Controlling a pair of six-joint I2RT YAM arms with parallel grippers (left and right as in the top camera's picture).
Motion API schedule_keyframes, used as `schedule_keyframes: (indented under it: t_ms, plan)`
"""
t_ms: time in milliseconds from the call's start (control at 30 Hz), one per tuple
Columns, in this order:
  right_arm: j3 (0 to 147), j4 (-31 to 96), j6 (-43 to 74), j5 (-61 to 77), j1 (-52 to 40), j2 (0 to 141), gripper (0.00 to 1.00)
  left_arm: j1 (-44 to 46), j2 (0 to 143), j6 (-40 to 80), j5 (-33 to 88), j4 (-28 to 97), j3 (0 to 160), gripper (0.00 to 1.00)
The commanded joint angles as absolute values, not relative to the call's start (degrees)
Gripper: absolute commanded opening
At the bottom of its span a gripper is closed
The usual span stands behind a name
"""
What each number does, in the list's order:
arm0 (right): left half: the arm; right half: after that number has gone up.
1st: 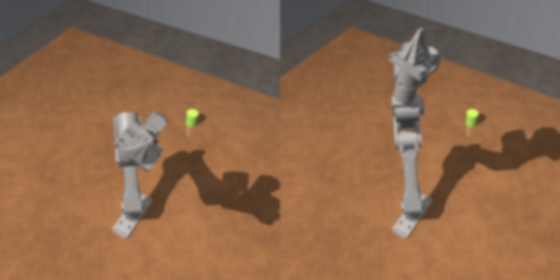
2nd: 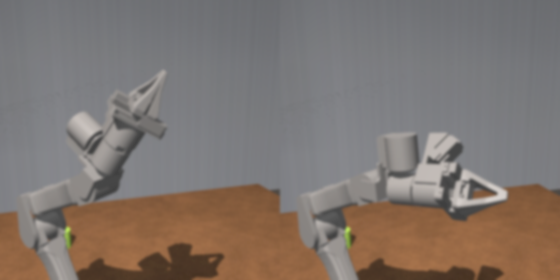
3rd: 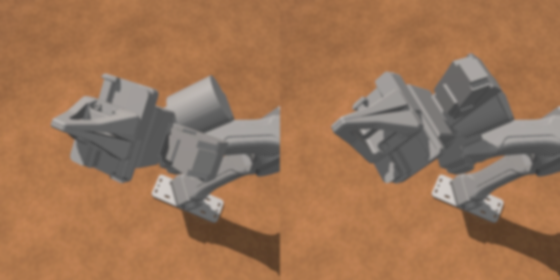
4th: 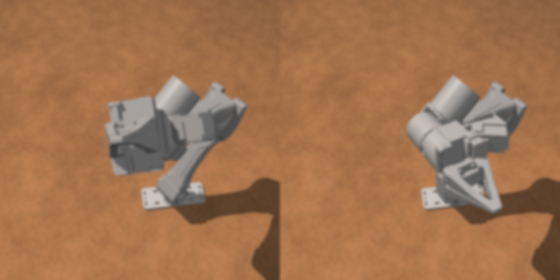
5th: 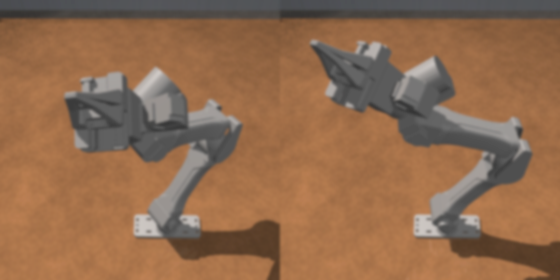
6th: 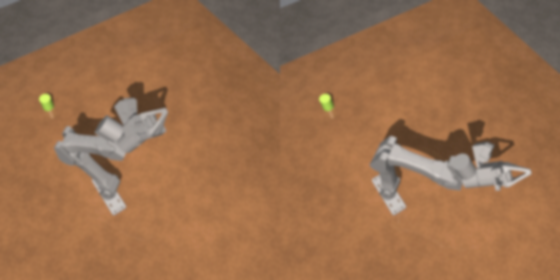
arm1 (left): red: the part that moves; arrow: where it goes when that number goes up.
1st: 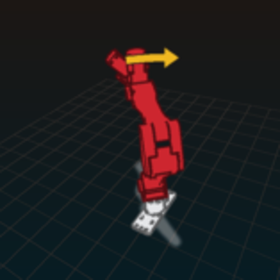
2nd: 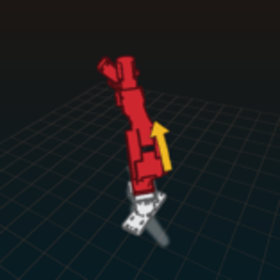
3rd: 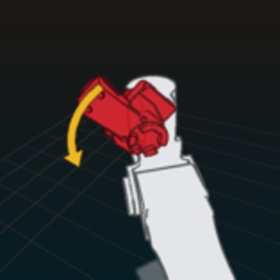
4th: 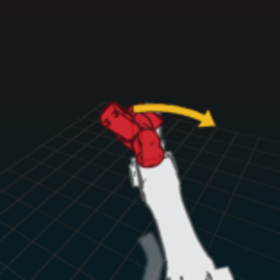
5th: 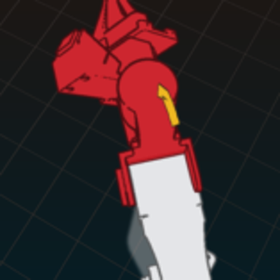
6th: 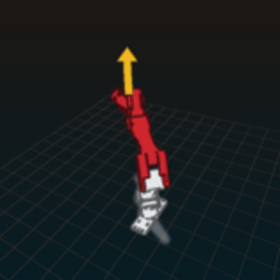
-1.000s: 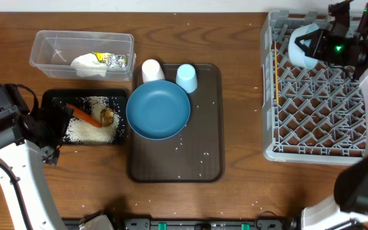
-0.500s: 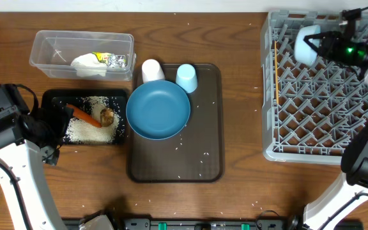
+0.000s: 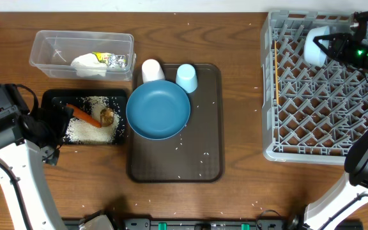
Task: Sort waste into correct bins and load items into the dishwasher rack
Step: 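Lower the bowl upside down into the rack and open the right gripper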
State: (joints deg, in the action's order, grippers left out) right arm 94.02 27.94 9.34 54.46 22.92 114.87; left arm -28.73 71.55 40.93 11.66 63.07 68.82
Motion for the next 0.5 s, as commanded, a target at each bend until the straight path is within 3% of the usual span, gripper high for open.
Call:
schedule_keyframes:
  t_ms: [0, 467]
  plan:
    - [94.32, 27.33, 7.84, 55.99, 23.03, 115.44, 0.01, -28.97, 71.16, 41.45, 11.29, 63.40, 68.79, 0.98]
    - [94.26, 18.76, 14.17, 59.53, 22.04, 120.25, 0.01, -28.97, 71.16, 41.43, 11.31, 63.40, 68.79, 0.98]
